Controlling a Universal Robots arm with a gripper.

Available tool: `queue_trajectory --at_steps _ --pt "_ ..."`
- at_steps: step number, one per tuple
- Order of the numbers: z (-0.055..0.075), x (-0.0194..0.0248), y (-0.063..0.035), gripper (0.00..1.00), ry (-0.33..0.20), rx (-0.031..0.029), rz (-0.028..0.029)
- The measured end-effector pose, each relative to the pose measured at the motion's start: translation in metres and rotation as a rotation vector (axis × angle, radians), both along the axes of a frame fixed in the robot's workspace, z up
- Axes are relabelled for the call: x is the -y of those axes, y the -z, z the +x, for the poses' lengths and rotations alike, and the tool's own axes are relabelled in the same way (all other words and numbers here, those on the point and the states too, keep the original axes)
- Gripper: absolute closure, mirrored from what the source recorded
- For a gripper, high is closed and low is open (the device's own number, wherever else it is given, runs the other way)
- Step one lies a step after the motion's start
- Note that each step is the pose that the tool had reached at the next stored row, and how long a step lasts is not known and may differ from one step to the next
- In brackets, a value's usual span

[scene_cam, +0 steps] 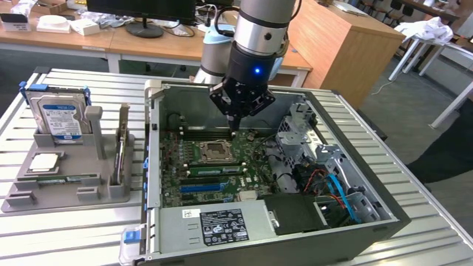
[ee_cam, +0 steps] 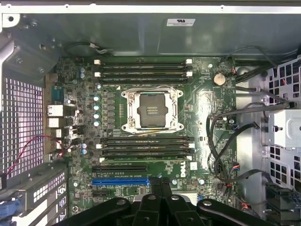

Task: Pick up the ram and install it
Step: 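Press down the ram until it locks into place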

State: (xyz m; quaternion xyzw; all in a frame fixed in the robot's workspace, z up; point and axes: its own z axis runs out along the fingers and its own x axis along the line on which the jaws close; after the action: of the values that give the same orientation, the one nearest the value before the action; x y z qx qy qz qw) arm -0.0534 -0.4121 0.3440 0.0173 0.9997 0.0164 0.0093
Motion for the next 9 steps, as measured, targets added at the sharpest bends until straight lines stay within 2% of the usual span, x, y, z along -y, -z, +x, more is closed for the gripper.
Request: queue_trajectory --at_steps 5,9 --pt "-0.0001 0.0 0.0 0.9 0.0 -0.0003 -0.0001" --pt "0.0009 0.0 0.0 0.9 0.002 -0.0054 -0.0016"
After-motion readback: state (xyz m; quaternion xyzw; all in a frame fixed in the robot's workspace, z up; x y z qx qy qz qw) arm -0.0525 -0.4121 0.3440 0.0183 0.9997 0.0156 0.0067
